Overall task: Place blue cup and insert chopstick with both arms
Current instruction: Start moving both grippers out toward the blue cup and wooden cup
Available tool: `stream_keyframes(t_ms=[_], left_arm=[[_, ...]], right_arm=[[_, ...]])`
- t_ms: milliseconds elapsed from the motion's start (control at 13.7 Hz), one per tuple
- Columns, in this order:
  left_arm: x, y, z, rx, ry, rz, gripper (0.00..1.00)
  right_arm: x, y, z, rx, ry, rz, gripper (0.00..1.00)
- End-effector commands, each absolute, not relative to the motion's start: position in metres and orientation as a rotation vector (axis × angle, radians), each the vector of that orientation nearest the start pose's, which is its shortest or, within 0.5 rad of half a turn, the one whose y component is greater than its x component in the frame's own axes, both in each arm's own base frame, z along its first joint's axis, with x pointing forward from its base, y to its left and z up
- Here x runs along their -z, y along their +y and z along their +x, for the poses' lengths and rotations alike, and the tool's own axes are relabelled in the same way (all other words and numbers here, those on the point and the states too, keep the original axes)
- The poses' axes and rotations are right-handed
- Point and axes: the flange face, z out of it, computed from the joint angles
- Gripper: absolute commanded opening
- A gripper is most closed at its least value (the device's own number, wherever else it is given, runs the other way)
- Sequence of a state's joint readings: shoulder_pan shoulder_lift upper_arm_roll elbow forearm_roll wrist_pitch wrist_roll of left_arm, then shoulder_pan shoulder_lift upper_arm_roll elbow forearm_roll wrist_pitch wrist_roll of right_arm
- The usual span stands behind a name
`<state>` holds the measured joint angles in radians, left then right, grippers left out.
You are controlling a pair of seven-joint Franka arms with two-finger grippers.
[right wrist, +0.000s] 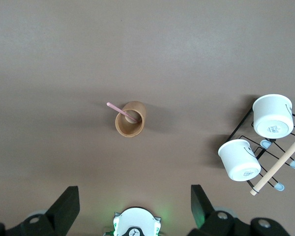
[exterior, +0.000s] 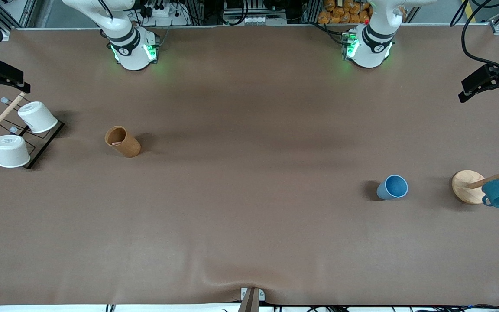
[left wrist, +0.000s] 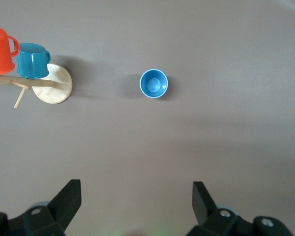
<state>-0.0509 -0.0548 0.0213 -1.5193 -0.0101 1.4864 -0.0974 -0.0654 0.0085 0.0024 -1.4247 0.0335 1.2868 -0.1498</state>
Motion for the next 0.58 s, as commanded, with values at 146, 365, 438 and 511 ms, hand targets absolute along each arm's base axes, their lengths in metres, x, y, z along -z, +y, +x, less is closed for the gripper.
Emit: stream_keyframes(t_ms=[146,365,438,511], left_arm=[[-0.673,-0.015,0.525,0.023,-0.046,-3.128,1.0],[-0.648,-0.013,0.551,-0.025,-0.038,-3.125,1.0],[-0.629,-0.012,0.563,-0.054,-0.039,-3.123,1.0],[-0.609,-0.013,0.576,-0.061,-0.039,-3.121,1.0]], right_arm=[[-0.666,-0.028,0.525,-0.213,-0.133,-3.087,1.0],[-0.664,-0.028,0.525,-0.222,-0.133,-3.086,1.0],[-0.661,-0.027,0.526,-0.229,-0.135,-3.085,1.0],[-0.657,-0.025,0.529,-0.236,-0.14,-3.083,1.0]])
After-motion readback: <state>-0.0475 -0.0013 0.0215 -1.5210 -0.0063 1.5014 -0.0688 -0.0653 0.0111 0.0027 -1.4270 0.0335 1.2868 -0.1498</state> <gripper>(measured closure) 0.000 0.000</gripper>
